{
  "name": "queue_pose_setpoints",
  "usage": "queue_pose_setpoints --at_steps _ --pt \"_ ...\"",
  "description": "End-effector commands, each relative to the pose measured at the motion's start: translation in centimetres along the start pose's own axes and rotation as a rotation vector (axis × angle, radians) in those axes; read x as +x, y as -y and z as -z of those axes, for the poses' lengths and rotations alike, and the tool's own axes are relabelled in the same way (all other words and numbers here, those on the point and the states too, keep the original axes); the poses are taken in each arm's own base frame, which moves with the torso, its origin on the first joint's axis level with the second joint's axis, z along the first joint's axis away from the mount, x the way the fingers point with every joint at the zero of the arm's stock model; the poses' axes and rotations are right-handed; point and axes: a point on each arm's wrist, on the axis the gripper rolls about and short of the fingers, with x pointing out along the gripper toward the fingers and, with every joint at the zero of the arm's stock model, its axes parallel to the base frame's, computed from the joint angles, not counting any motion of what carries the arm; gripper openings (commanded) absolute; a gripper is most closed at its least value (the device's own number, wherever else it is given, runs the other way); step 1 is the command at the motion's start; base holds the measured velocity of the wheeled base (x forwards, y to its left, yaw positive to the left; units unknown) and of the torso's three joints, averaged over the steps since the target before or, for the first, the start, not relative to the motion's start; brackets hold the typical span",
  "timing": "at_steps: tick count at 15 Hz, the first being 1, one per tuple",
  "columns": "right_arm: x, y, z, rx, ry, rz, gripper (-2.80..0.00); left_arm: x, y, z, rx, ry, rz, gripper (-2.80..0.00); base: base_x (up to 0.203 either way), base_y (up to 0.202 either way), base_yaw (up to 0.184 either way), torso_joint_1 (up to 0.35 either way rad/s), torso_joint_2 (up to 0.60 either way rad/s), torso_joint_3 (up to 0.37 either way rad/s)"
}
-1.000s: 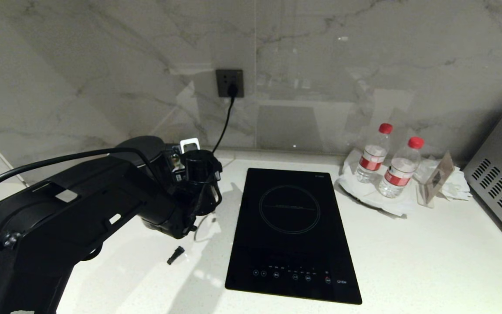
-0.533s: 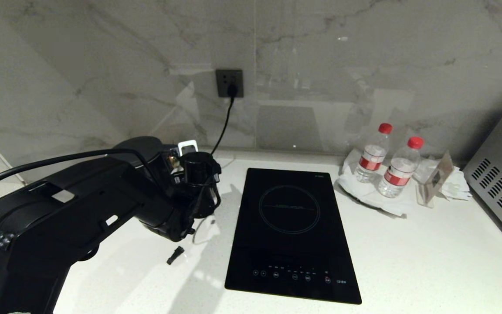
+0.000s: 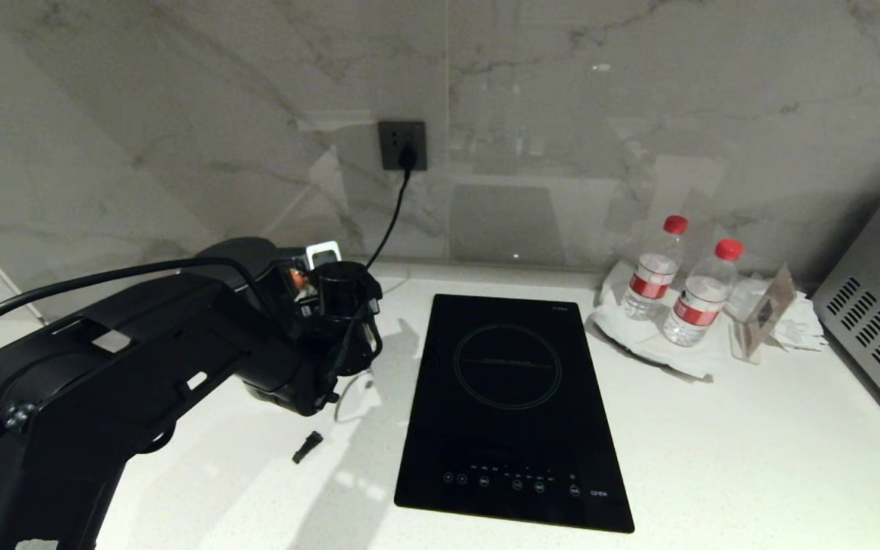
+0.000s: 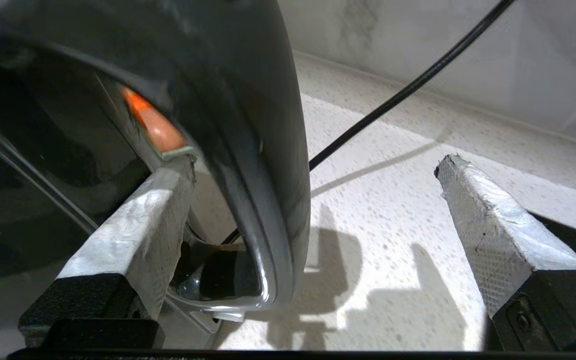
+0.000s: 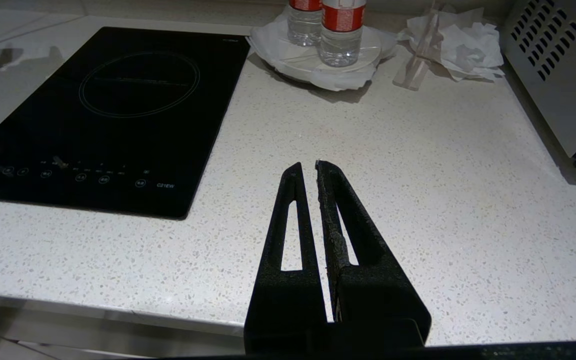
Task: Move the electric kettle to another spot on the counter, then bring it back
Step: Place it on the power base
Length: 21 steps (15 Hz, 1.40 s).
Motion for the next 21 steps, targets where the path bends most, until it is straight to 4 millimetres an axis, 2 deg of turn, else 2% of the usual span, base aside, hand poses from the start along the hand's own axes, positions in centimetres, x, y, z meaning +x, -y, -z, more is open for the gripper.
queue_pose_setpoints --at_steps 1,4,12,16,19,21 --pt "0.0 0.0 0.0 -0.001 -0.001 -0.001 -2.8 0.6 -0.4 0.2 -0.003 0.004 -0.019 0.0 0.0 0.0 0.0 0.0 0.0 0.0" --pt "0.0 0.0 0.0 -0.001 -0.001 -0.001 -2.8 1.1 0.1 -0.2 0.008 0.023 -0.018 0.0 0.0 0.0 0.0 0.0 0.0 0.0" --pt "0.0 0.0 0.0 -0.001 -0.001 -0.001 -2.8 -1.6 1.8 0.8 0.019 -0.005 0.031 0.0 0.0 0.0 0.0 0.0 0.0 0.0" --pt "0.0 0.0 0.0 -0.001 -0.001 -0.001 -2.8 0.5 1.3 1.1 0.004 0.011 -0.006 0.0 0.0 0.0 0.0 0.0 0.0 0.0" --pt "0.0 0.0 0.0 -0.001 -0.001 -0.001 -2.8 1.3 0.9 0.1 -0.021 0.037 -0.02 0.0 0.0 0.0 0.0 0.0 0.0 0.0" --pt "0.0 0.0 0.0 -0.001 -0.001 -0.001 -2.8 1.3 0.9 0.4 -0.026 0.033 -0.022 0.0 0.0 0.0 0.0 0.0 0.0 0.0"
